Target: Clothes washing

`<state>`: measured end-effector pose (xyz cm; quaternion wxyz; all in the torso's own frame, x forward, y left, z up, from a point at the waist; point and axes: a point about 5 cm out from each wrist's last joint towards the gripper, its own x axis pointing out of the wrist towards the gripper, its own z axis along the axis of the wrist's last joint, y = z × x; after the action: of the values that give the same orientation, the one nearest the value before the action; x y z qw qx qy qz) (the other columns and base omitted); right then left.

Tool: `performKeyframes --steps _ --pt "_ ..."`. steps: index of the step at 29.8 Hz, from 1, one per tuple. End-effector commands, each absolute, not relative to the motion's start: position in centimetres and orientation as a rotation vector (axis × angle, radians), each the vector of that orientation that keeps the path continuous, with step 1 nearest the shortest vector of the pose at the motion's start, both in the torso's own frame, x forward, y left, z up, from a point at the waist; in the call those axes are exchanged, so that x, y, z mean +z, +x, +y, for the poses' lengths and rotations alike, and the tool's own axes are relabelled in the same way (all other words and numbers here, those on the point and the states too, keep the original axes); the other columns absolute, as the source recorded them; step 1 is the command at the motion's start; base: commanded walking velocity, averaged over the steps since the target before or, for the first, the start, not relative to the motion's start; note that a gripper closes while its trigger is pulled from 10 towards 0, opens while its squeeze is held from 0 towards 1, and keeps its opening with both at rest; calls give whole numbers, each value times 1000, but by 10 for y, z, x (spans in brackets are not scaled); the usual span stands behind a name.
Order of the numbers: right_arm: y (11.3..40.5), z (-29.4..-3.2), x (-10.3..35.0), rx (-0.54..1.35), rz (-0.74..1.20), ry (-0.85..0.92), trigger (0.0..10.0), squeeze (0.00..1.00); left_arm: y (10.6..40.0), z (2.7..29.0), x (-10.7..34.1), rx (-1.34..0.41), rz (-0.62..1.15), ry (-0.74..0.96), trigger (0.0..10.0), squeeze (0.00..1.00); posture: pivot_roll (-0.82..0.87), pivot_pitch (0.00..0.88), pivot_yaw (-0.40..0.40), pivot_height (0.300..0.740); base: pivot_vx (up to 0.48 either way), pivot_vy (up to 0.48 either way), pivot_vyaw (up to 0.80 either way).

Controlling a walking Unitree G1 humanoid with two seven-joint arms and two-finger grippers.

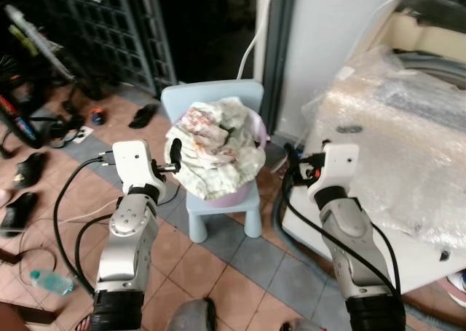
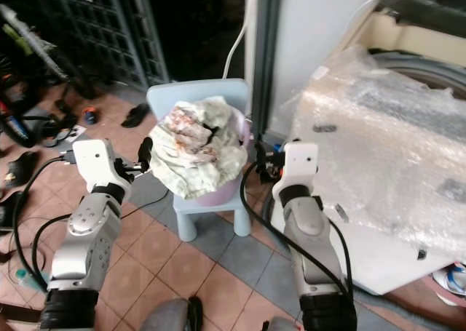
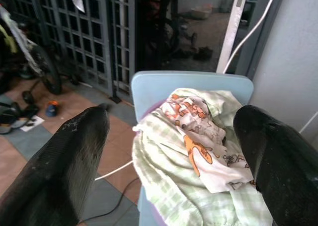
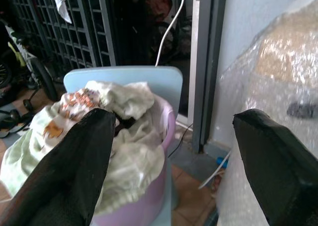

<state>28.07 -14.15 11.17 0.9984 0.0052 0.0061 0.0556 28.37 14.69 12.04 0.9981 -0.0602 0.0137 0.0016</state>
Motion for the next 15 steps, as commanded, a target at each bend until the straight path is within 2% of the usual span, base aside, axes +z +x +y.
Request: performKeyframes --steps 1,4,5,6,7,8,15 --pt "281 -141 116 103 1 9 10000 0 281 147 121 5 40 -122 10000 0 11 53 72 740 0 0 0" --pt "280 -137 121 123 -12 10 10000 0 276 143 118 -6 56 -116 10000 0 -3 66 70 740 0 0 0" --pt "281 -136 125 140 -21 -13 10000 620 277 140 119 -8 59 -113 10000 0 0 88 81 740 0 0 0" --pt "281 -135 126 148 -21 -14 10000 737 276 137 120 -6 60 -109 10000 0 11 94 83 740 0 0 0" --pt "282 -135 127 153 -20 -12 10000 737 276 135 121 -4 60 -106 10000 0 11 95 82 740 0 0 0" --pt "282 -135 128 165 -22 7 10000 1000 275 131 122 -5 59 -103 10000 0 10 106 82 740 0 0 0" --pt "278 -128 126 182 -8 13 10000 1000 269 135 117 -16 85 -101 10000 0 -15 112 82 740 0 0 0"
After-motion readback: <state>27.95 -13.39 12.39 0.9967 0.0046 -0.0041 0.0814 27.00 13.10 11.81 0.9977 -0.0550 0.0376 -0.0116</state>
